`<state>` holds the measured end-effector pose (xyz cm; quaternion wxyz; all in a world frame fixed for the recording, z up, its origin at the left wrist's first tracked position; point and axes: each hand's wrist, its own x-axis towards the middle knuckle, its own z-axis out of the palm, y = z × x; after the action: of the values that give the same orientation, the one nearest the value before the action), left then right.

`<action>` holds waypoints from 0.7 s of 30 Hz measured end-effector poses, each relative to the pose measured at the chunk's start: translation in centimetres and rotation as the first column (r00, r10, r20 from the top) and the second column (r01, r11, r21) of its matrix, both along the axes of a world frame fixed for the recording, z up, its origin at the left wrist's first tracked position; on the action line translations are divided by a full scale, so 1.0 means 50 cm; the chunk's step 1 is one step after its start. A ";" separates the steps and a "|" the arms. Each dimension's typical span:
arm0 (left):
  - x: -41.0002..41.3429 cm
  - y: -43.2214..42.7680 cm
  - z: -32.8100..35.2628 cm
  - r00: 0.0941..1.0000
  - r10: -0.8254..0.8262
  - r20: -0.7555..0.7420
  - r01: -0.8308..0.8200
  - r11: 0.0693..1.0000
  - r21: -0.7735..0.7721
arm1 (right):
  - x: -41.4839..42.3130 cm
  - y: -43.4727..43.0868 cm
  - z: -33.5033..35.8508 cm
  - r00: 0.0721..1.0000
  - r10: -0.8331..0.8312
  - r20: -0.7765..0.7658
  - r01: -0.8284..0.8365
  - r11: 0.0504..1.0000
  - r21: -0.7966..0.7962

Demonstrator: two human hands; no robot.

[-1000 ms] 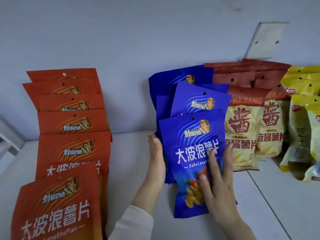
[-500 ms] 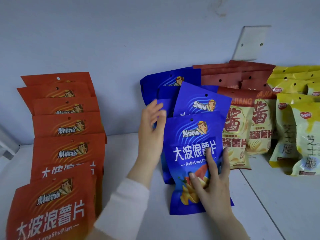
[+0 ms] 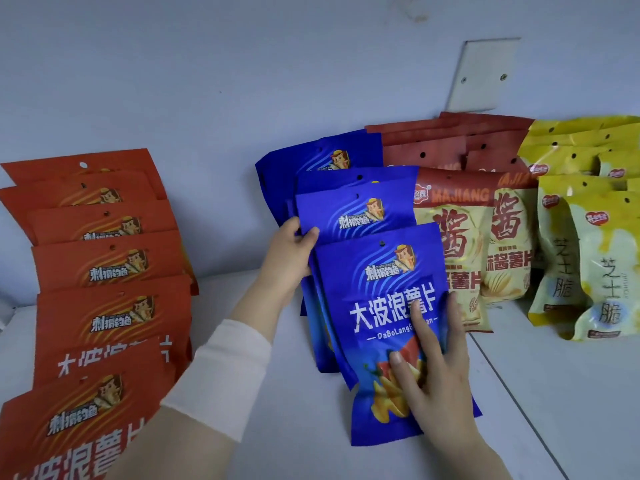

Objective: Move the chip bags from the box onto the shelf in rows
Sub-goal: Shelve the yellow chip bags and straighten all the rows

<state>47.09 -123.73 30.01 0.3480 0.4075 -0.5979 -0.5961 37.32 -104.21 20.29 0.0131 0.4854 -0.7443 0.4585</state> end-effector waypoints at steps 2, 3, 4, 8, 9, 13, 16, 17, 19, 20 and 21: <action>-0.005 0.015 -0.013 0.999 -0.019 -0.047 0.022 0.998 0.059 | 0.004 -0.004 0.002 0.996 0.024 -0.090 -0.023 1.000 0.013; -0.005 0.022 -0.013 0.997 -0.021 -0.072 0.027 0.996 0.088 | 0.006 -0.006 0.005 0.995 0.024 -0.099 -0.021 1.000 0.023; -0.003 0.024 -0.013 0.995 -0.013 -0.094 0.023 0.995 0.096 | 0.006 -0.006 0.008 0.995 0.016 -0.099 -0.012 0.999 0.040; 0.024 0.026 -0.023 0.939 0.234 -0.253 -0.256 0.965 -0.055 | 0.000 0.024 0.008 0.992 0.029 -0.119 -0.019 0.996 0.082; 0.031 0.033 -0.029 0.891 0.334 -0.309 -0.378 0.921 -0.093 | 0.001 0.033 0.007 0.991 0.059 -0.124 -0.048 0.995 0.087; 0.025 0.051 -0.100 0.916 0.289 -0.278 -0.303 0.953 -0.011 | 0.006 0.052 -0.007 0.977 0.110 -0.184 -0.083 0.985 0.149; -0.003 0.060 -0.136 0.959 0.042 -0.281 -0.001 0.990 0.143 | 0.008 0.045 -0.010 0.976 0.109 -0.188 -0.073 0.980 0.188; -0.010 0.060 -0.139 0.963 0.022 -0.267 0.018 0.989 0.146 | 0.008 0.041 -0.009 0.974 0.114 -0.194 -0.075 0.977 0.199; -0.018 0.053 -0.143 0.969 0.037 -0.245 0.002 0.987 0.158 | 0.006 0.034 -0.007 0.972 0.119 -0.202 -0.072 0.972 0.224; -0.018 0.048 -0.151 0.968 0.037 -0.248 0.006 0.985 0.170 | 0.004 0.033 -0.006 0.972 0.121 -0.200 -0.073 0.970 0.233; -0.017 0.044 -0.160 0.964 0.028 -0.266 0.022 0.983 0.183 | 0.002 0.033 -0.006 0.973 0.125 -0.194 -0.076 0.968 0.240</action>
<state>46.24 -121.55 22.00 0.3871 0.3546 -0.4870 -0.6980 37.45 -102.55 20.00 0.0111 0.5662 -0.7613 0.3158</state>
